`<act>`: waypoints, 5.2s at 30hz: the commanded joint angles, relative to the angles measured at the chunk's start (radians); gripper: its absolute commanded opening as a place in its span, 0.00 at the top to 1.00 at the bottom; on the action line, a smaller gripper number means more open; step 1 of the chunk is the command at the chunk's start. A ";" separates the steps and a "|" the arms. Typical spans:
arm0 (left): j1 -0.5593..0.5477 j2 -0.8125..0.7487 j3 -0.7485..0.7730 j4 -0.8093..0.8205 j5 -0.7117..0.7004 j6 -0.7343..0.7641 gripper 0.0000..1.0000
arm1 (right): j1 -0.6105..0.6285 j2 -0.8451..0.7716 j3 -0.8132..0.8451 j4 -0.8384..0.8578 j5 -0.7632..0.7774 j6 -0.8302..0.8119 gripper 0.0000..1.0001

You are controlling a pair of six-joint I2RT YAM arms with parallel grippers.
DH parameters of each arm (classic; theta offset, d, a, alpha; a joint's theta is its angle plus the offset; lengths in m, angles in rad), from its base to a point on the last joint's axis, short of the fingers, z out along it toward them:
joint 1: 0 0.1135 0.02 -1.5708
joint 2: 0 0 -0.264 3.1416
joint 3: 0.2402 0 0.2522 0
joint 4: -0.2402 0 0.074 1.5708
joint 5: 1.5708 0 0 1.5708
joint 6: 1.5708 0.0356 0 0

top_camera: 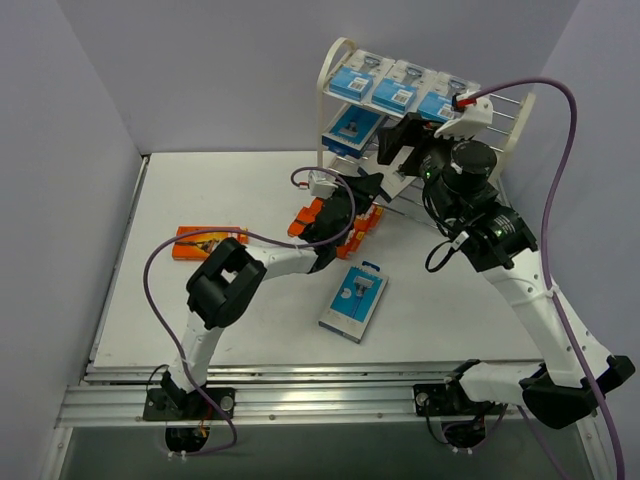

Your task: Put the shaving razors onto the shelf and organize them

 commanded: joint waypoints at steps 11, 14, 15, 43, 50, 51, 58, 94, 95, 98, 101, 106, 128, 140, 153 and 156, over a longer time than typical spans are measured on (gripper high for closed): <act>-0.006 0.071 0.159 0.120 -0.109 -0.024 0.98 | 0.018 -0.015 -0.019 0.069 0.006 0.000 0.20; -0.006 0.084 0.178 0.113 -0.128 -0.035 0.98 | 0.019 -0.015 -0.024 0.072 0.007 0.003 0.20; -0.007 0.088 0.184 0.113 -0.131 -0.038 0.98 | 0.019 -0.017 -0.024 0.072 0.006 0.005 0.20; -0.029 0.189 0.325 0.077 -0.256 -0.038 0.98 | 0.041 -0.026 -0.062 0.094 0.017 0.011 0.18; -0.027 0.202 0.357 0.038 -0.270 -0.064 0.98 | 0.044 -0.031 -0.068 0.100 0.020 0.011 0.17; -0.029 0.205 0.360 0.035 -0.273 -0.066 0.98 | 0.042 -0.032 -0.070 0.100 0.018 0.011 0.17; -0.027 0.226 0.412 -0.009 -0.273 -0.067 0.98 | 0.051 -0.034 -0.079 0.106 0.027 0.008 0.17; -0.030 0.277 0.501 -0.088 -0.275 -0.038 0.25 | 0.084 -0.058 -0.108 0.127 0.067 -0.015 0.13; -0.030 0.275 0.501 -0.088 -0.270 -0.037 0.25 | 0.082 -0.058 -0.110 0.130 0.067 -0.015 0.13; -0.030 0.269 0.489 -0.084 -0.261 -0.032 0.24 | 0.084 -0.060 -0.110 0.129 0.069 -0.015 0.13; -0.030 0.257 0.466 -0.077 -0.252 -0.026 0.18 | 0.084 -0.063 -0.113 0.129 0.073 -0.018 0.12; -0.030 0.240 0.432 -0.078 -0.227 0.012 0.06 | 0.084 -0.069 -0.111 0.127 0.078 -0.026 0.12; -0.021 0.035 0.061 0.207 -0.200 0.169 0.06 | 0.071 -0.106 -0.137 0.124 0.148 -0.070 0.12; 0.042 -0.086 -0.107 0.383 0.009 0.216 0.06 | 0.044 -0.130 -0.211 0.084 0.155 -0.090 0.14; 0.264 -0.750 -0.339 -0.363 0.323 0.400 0.06 | 0.036 -0.245 -0.445 -0.042 0.144 -0.006 0.23; 0.370 -0.887 -0.319 -0.576 0.418 0.469 0.06 | 0.035 -0.236 -0.525 -0.002 0.135 0.026 0.20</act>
